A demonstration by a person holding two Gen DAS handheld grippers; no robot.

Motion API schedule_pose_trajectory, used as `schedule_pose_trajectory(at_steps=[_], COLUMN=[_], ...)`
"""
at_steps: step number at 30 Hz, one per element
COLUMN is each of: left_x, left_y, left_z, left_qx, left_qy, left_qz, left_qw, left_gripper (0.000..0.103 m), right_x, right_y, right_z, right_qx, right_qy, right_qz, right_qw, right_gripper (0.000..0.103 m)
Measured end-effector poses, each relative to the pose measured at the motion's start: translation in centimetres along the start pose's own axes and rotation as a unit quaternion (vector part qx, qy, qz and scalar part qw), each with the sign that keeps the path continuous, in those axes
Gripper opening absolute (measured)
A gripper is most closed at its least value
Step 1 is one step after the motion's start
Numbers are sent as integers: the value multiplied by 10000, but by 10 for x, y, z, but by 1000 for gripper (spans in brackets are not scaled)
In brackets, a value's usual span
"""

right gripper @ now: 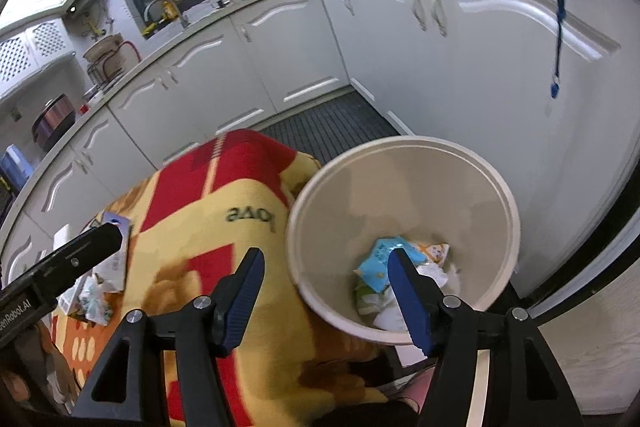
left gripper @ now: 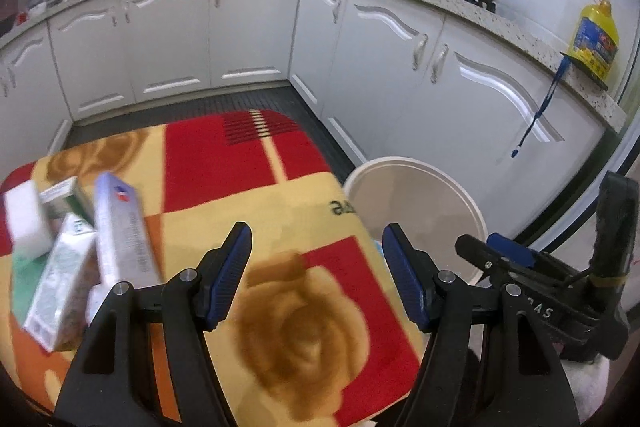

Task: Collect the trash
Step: 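Move both tools back over the trash on the table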

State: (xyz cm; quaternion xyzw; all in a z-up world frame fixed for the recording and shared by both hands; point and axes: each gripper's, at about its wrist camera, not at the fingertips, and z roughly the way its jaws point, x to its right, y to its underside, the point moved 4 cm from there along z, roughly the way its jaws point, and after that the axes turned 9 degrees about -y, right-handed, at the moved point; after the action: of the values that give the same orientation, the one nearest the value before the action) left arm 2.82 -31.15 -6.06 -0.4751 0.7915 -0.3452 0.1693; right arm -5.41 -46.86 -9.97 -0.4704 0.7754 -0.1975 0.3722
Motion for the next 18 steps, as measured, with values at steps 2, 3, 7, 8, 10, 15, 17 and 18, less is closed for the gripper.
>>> schedule_pose_trajectory(at_steps=[2,3,7,8,10,15,17,18], left_x=[-10,-14,-34,-38,-48,-74,-88,-92], left_y=[2,3,7,7,9,13,14,14], left_z=[-8,-11,-26,-28,-34,-48,-53,-55], left_qx=[69,103,290,316,382,468,480,484], left_qy=[-71,-114,-329,-362,-442,-519,-538,-549], left_qz=[-30,-43,-24,-22,-42,-169,-237,-259], left_qw=[9999,9999,9990,9988,9983,9974,9971,9970], left_gripper=[67,67,67,67,67,67,67,67], right_x=[-14,-20,-46,-52,-65,-92,-106,-112], right_y=[-1,-2,-1,0,1,2,2,2], right_z=[-1,-1,2,3,6,11,12,13], right_qx=[34,44,19,6,-20,-91,-101,-109], right_qy=[-69,-97,-174,-202,-267,-405,-447,-467], right_qz=[-85,-134,-343,-375,-433,-589,-696,-746], right_qw=[9999,9999,9993,9991,9987,9974,9965,9961], right_gripper=[67,68,68,68,68,70,70,71])
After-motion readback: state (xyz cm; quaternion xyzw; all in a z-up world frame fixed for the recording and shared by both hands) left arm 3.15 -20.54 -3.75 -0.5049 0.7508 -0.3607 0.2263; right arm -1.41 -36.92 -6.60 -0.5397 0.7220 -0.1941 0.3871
